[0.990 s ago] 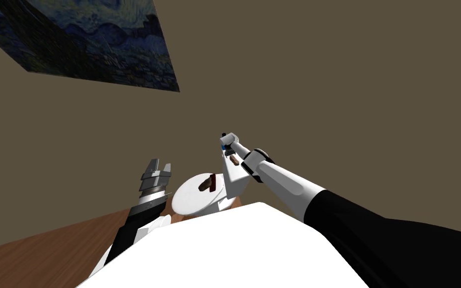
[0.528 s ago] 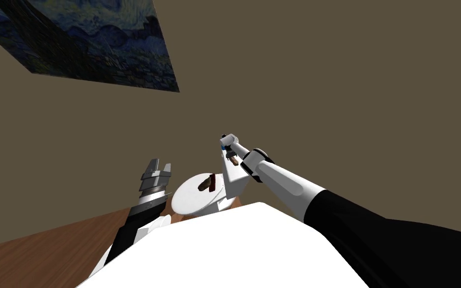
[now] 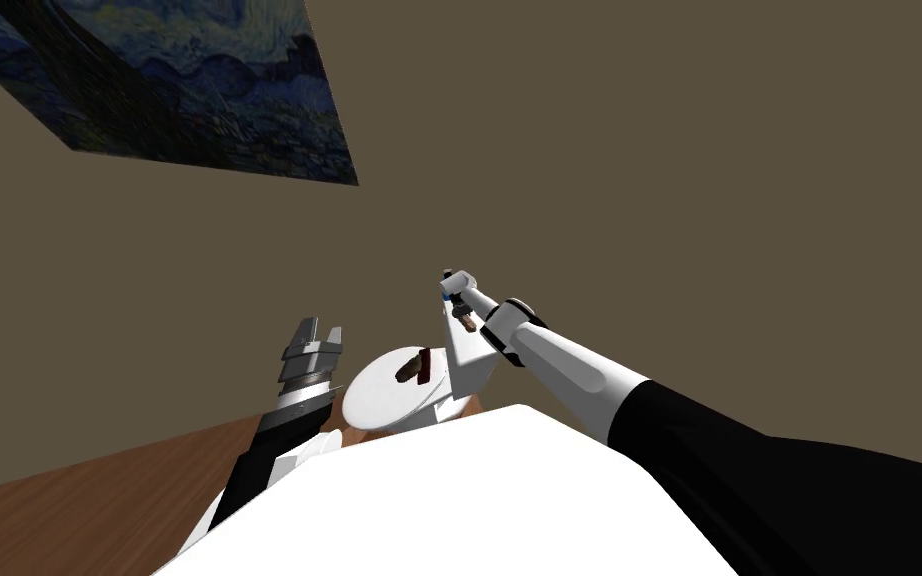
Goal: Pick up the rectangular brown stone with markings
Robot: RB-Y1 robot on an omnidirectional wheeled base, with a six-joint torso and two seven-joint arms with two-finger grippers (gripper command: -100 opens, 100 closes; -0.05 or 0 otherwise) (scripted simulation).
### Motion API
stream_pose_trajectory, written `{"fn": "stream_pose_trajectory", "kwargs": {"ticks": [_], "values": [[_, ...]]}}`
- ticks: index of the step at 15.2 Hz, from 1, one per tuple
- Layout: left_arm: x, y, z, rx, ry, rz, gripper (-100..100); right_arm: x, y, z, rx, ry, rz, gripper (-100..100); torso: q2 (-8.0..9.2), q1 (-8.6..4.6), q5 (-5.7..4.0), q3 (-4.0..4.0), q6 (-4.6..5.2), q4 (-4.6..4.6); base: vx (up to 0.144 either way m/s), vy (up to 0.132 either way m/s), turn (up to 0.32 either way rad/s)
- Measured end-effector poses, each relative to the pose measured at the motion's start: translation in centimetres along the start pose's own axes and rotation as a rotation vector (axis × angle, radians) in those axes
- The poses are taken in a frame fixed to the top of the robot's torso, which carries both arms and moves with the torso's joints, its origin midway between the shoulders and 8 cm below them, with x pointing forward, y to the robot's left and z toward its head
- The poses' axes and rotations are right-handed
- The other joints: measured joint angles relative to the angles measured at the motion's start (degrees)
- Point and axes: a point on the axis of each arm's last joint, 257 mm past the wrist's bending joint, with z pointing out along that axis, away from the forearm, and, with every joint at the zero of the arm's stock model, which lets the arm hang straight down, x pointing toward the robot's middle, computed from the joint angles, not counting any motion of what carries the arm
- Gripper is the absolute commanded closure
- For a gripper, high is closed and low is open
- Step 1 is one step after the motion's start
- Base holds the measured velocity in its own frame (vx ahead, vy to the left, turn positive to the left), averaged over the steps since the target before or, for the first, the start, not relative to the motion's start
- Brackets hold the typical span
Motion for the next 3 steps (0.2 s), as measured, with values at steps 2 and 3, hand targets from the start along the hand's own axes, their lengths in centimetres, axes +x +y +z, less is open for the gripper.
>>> {"fn": "stream_pose_trajectory", "kwargs": {"ticks": [2, 3], "values": [[0.00, 0.00, 0.00, 0.000, 0.000, 0.000, 0, -0.28, -0.19, -0.83, -0.001, -0.002, -0.002, 100, 0.06, 0.10, 0.02, 0.06, 0.01, 0.06, -0.017, 0.037, -0.056], [0.00, 0.00, 0.00, 0.000, 0.000, 0.000, 0, -0.37, -0.31, -1.21, -0.002, -0.003, -0.003, 100, 0.10, 0.15, 0.03, 0.08, 0.00, 0.07, -0.009, 0.023, -0.016]]}}
